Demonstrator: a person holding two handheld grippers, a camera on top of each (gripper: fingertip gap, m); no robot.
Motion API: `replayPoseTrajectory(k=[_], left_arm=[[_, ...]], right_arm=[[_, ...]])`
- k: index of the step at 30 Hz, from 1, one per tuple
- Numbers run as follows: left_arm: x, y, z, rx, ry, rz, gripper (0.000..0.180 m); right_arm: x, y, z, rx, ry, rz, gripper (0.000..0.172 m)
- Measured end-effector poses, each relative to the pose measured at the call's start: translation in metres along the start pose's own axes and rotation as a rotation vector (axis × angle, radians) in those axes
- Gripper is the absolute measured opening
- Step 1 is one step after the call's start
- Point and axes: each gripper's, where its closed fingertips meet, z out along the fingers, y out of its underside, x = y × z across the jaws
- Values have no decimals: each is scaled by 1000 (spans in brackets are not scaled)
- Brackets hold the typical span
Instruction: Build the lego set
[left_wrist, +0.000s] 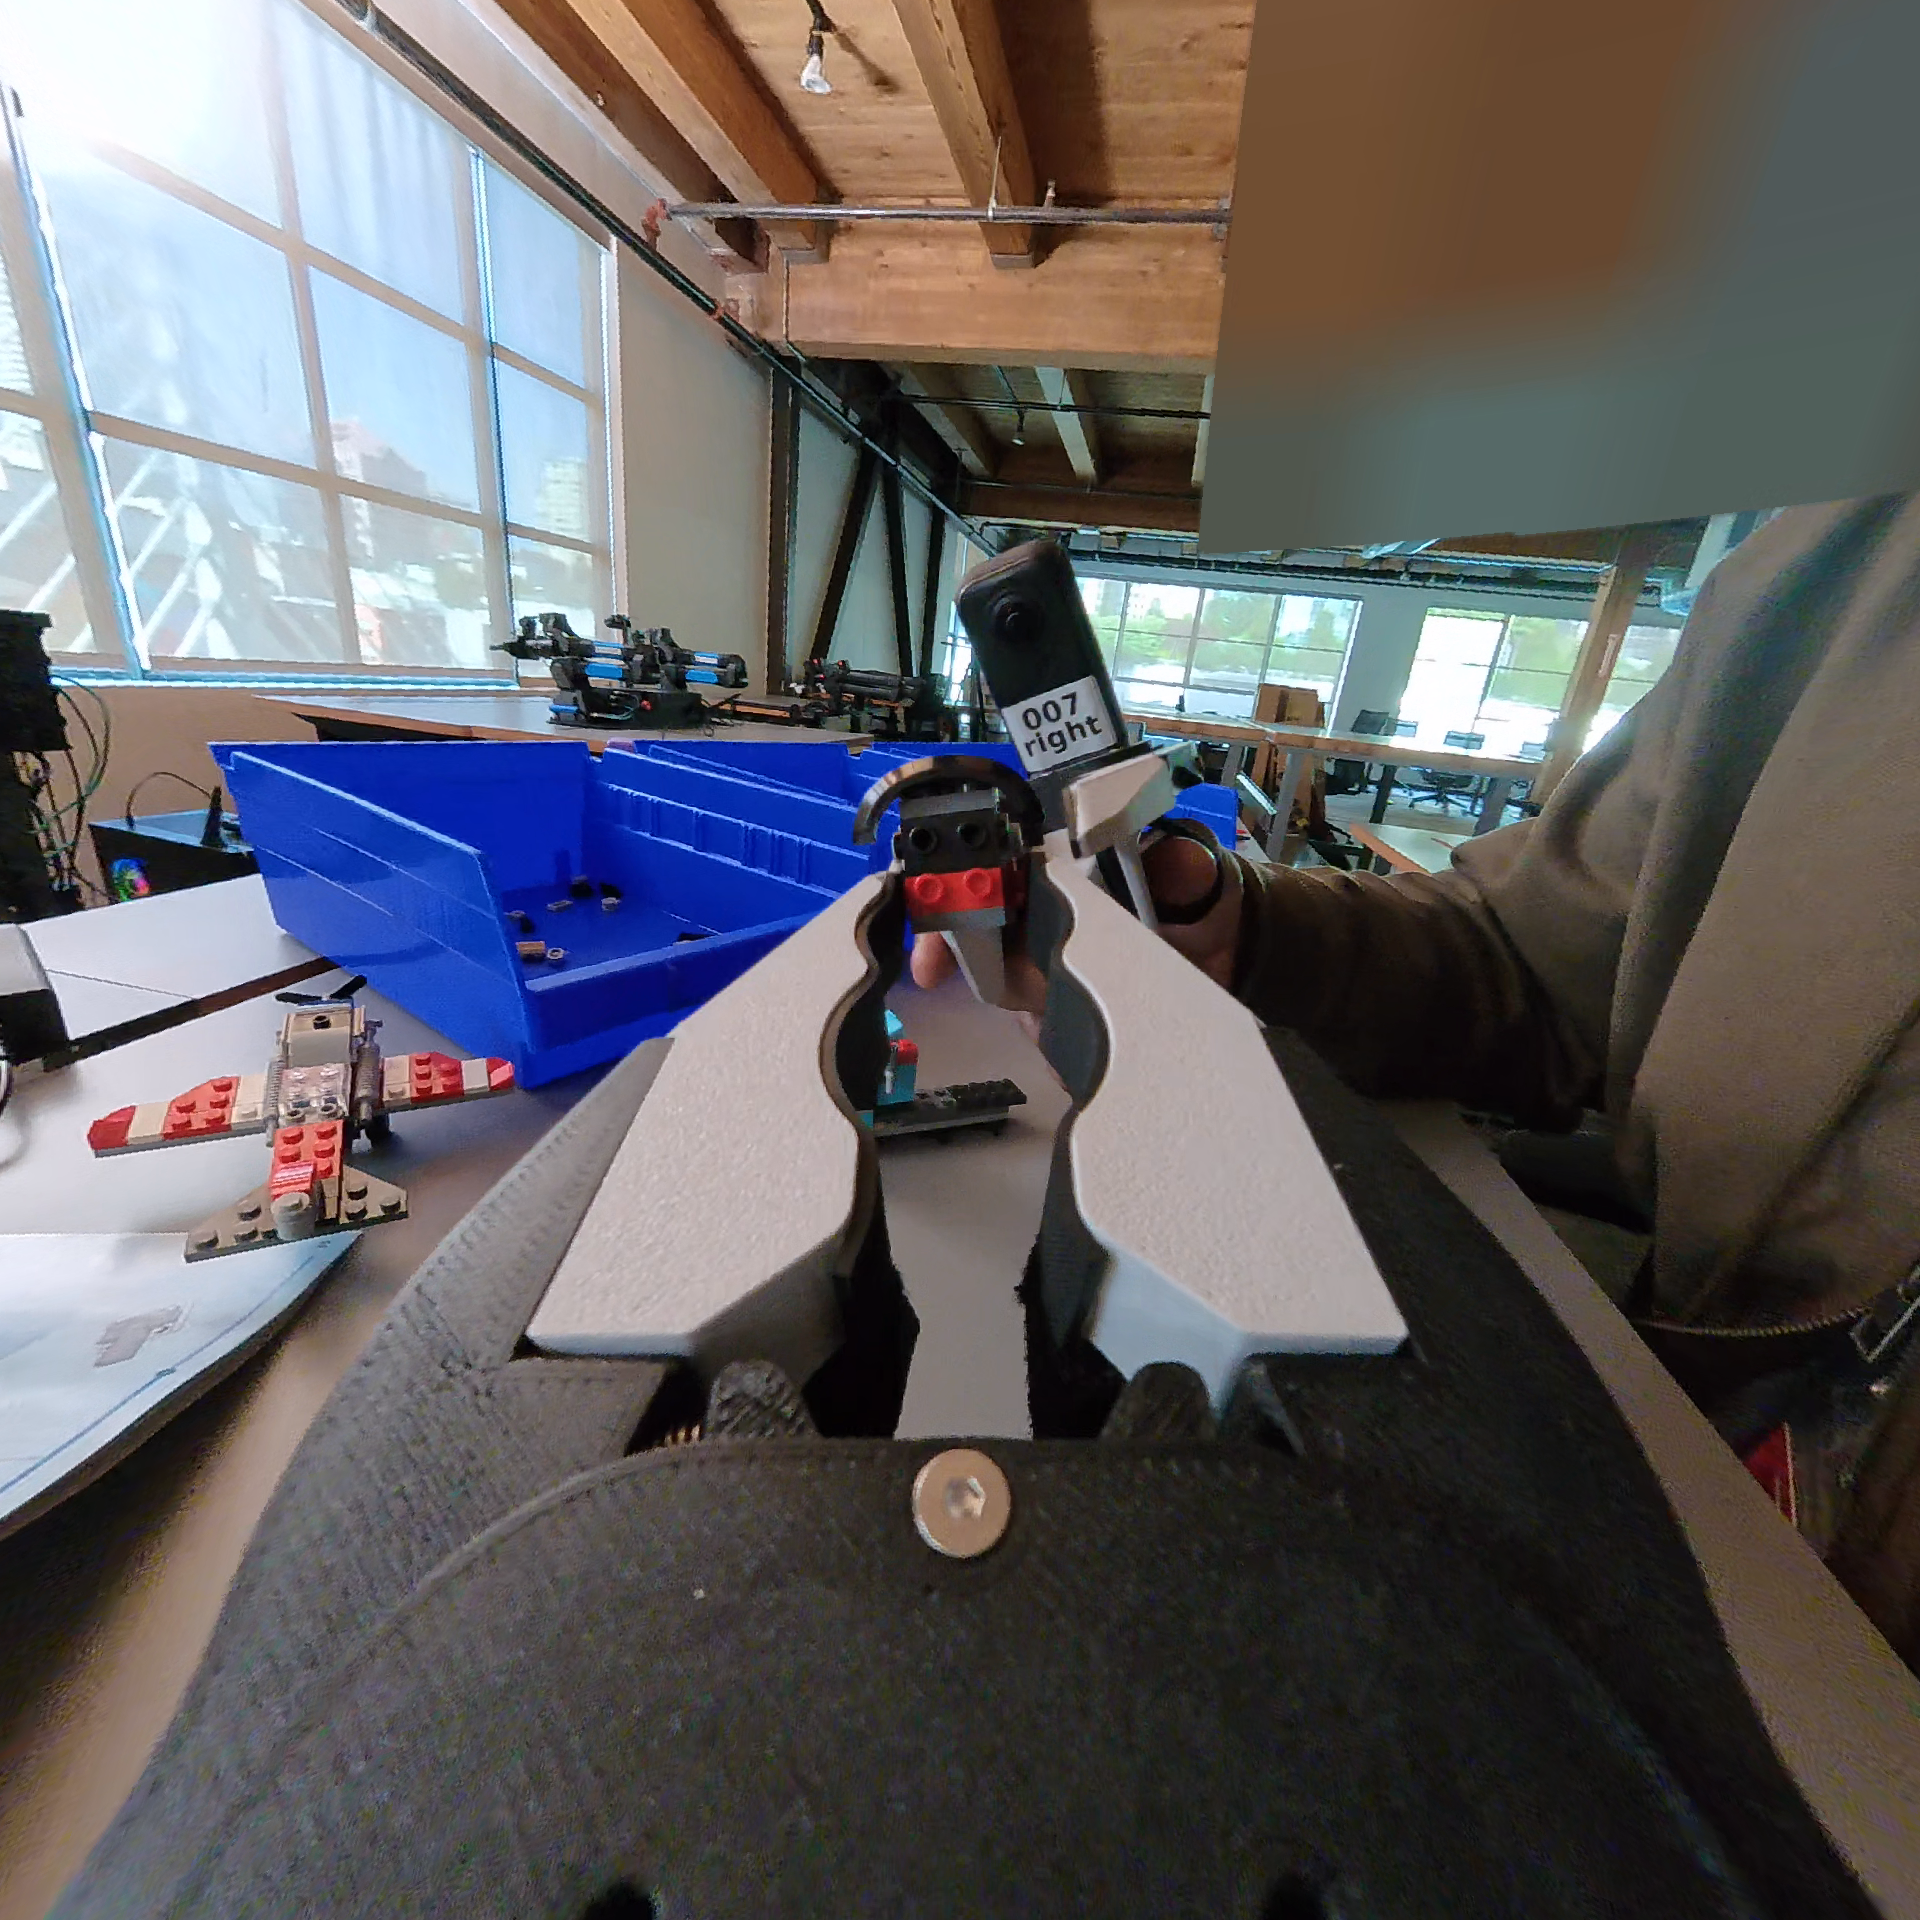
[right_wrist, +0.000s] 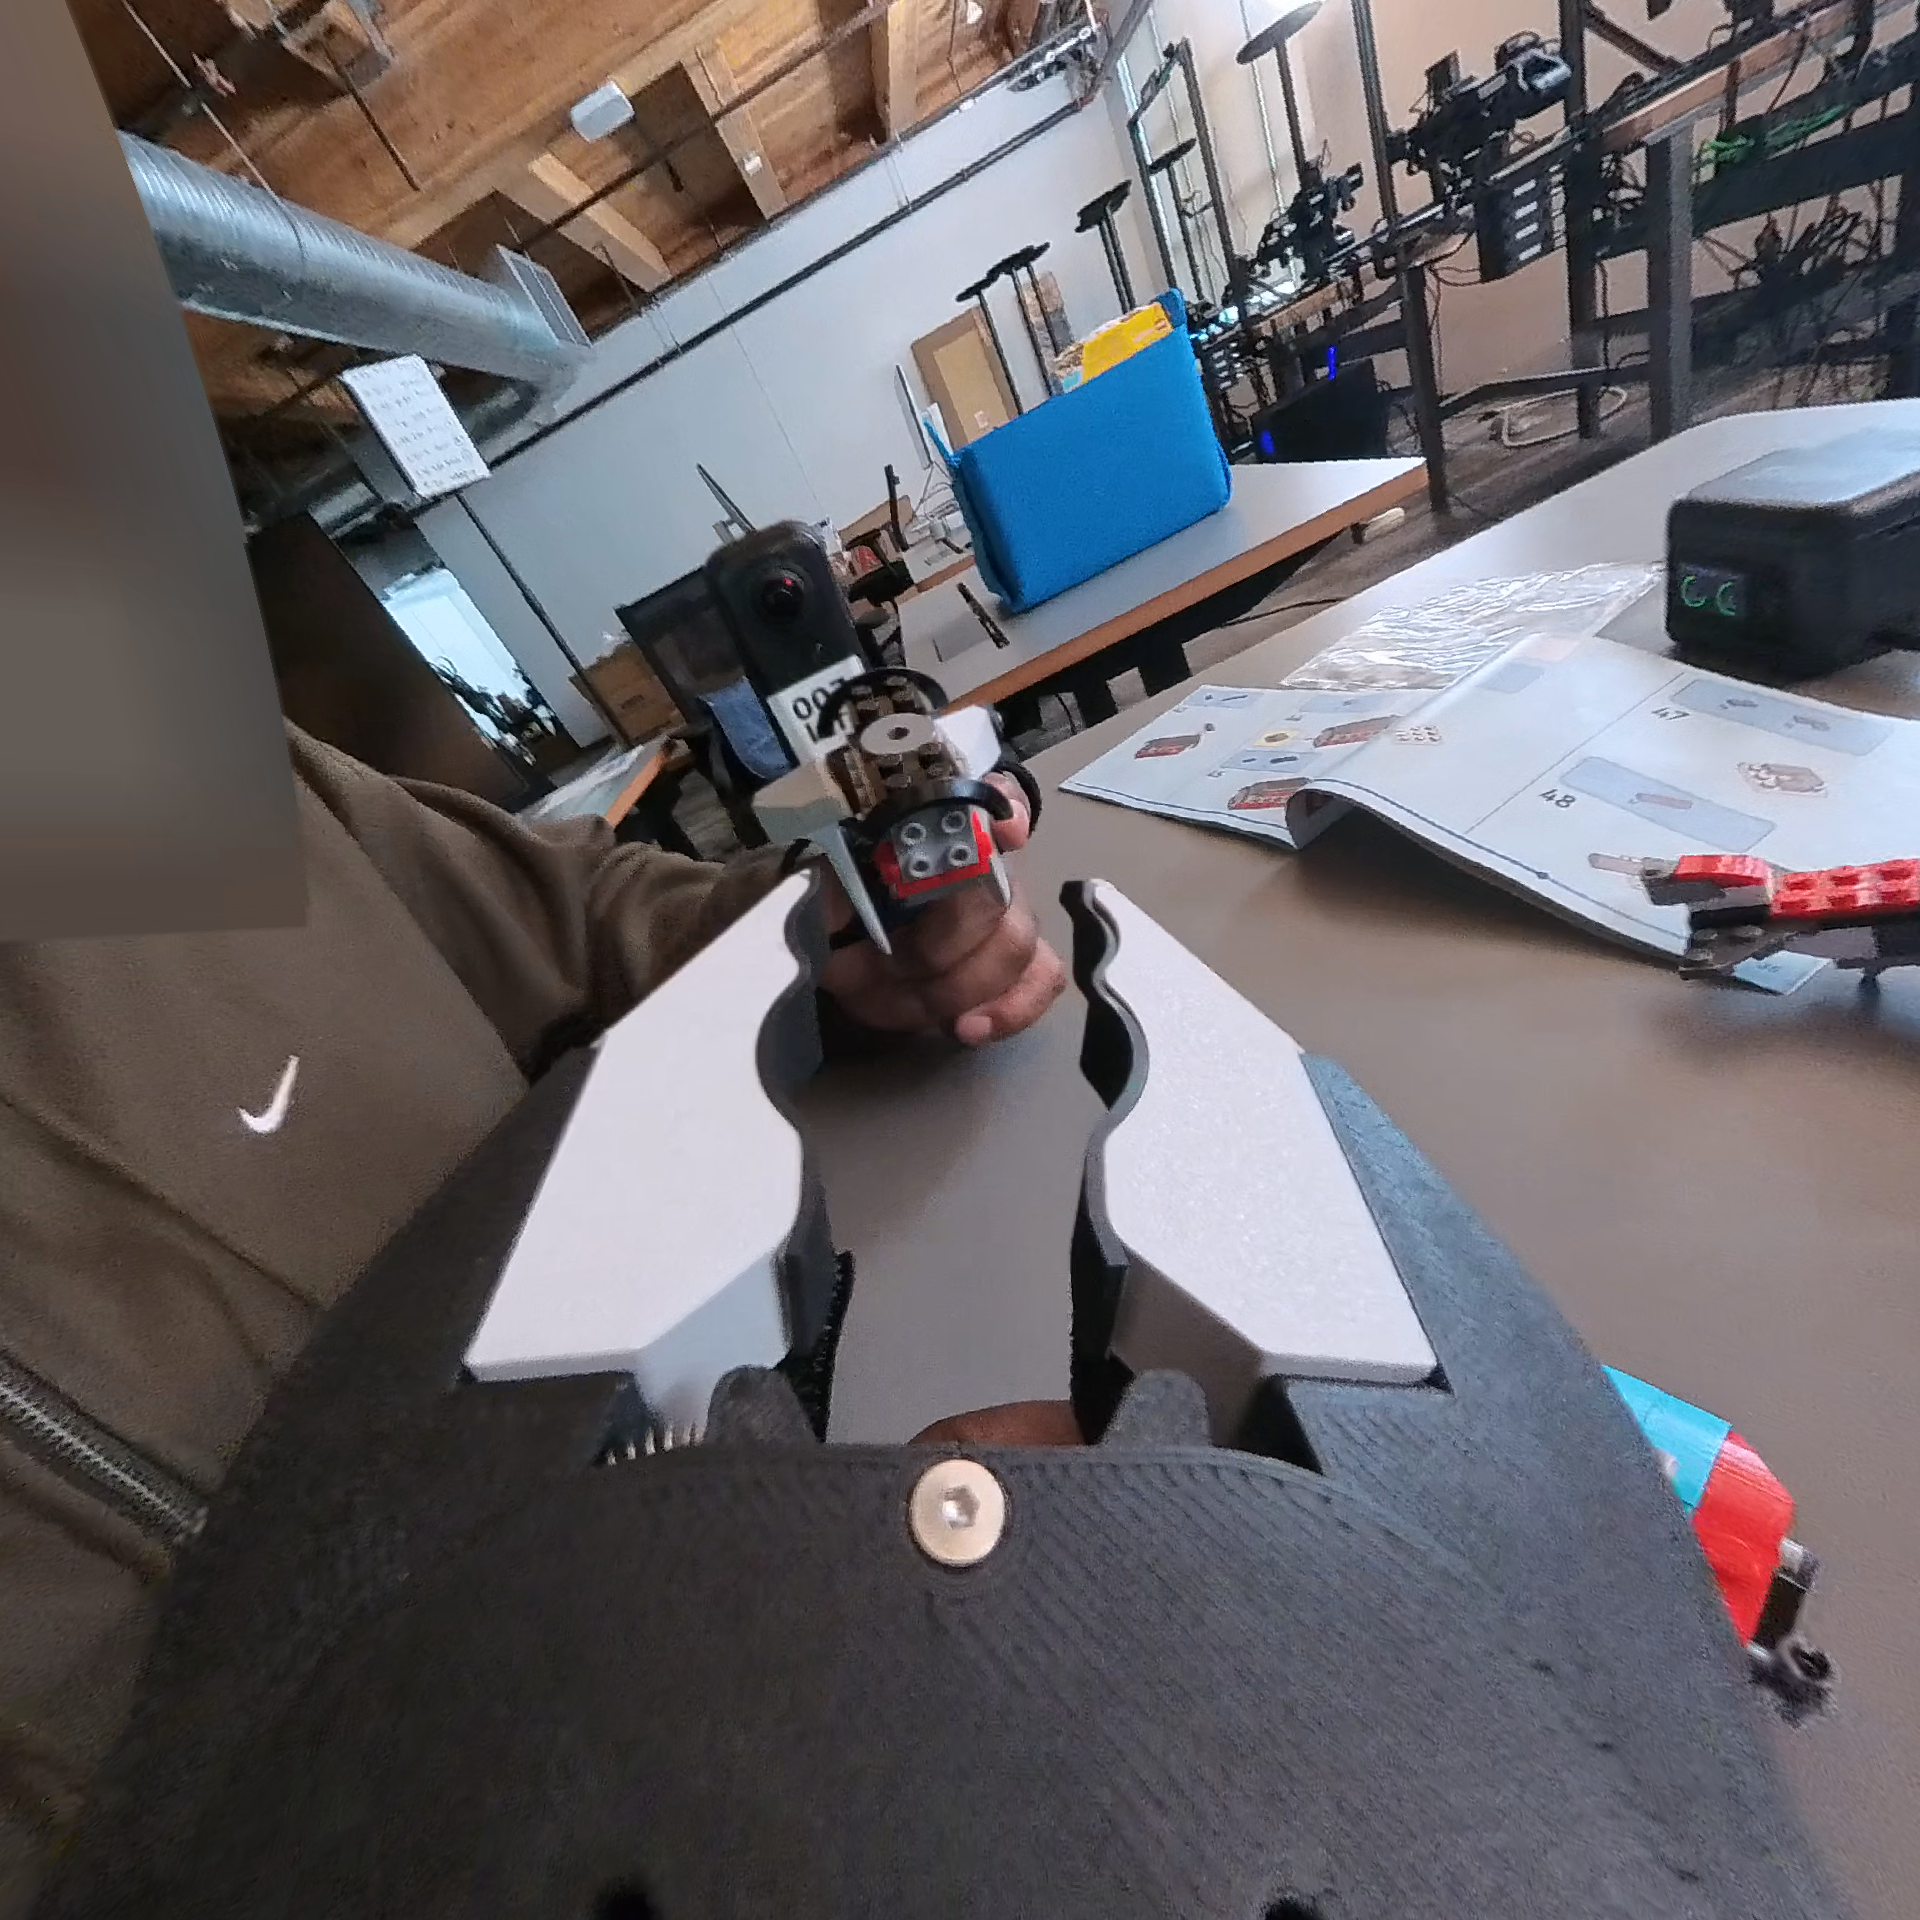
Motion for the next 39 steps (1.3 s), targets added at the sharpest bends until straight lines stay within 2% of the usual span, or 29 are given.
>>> replayPoseTrajectory(k=[4, 10, 22, 32, 39], left_arm=[[-3, 0, -1, 5, -16, -6, 24], [-15, -3, -5, 26, -62, -52, 24], [-21, -1, -5, 37, -80, -122, 24], [-12, 6, 2, 9, -40, -141, 24], [-9, 6, 1, 25, 19, -228, 24]], right_arm=[[3, 1, 0, -14, 40, -51, 41], [11, 2, -1, -12, 77, -27, 31], [15, 4, 4, 18, 115, -18, 32], [7, 9, 11, 19, 77, -25, 31], [5, 7, 8, 12, 67, -74, 30]])
